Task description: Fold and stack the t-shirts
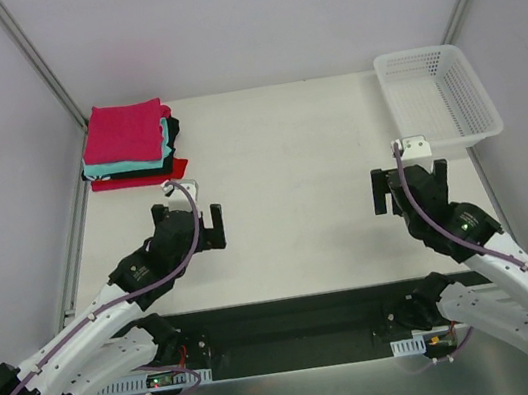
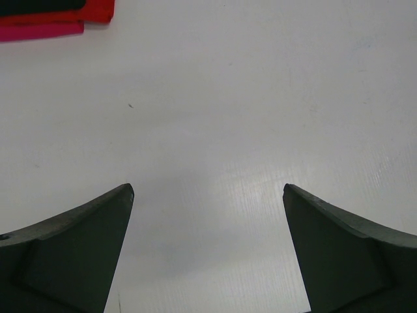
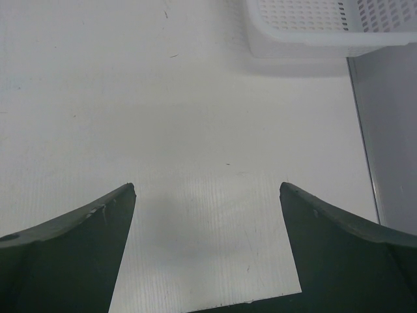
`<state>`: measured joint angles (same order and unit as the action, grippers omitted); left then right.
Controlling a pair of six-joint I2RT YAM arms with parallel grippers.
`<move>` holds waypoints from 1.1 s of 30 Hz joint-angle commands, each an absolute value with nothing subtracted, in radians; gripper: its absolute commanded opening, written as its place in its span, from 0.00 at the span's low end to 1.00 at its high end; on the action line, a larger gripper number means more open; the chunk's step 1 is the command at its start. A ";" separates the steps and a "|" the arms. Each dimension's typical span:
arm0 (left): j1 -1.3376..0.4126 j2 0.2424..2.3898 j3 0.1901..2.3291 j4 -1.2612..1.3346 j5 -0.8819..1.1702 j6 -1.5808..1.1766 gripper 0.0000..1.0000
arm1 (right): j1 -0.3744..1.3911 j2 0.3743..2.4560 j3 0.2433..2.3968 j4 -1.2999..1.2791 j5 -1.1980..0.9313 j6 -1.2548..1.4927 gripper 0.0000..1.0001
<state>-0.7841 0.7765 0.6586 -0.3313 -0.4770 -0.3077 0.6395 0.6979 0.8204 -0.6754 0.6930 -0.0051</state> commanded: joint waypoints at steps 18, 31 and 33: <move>-0.779 0.779 0.571 -0.242 -0.449 -0.367 0.99 | 0.637 0.736 0.782 -0.580 0.693 -0.015 0.96; -0.779 0.779 0.551 -0.232 -0.433 -0.400 0.99 | 0.637 0.784 0.762 -0.534 0.658 0.015 0.96; -0.779 0.779 0.552 -0.232 -0.436 -0.399 0.99 | 0.638 0.790 0.756 -0.516 0.654 0.006 0.96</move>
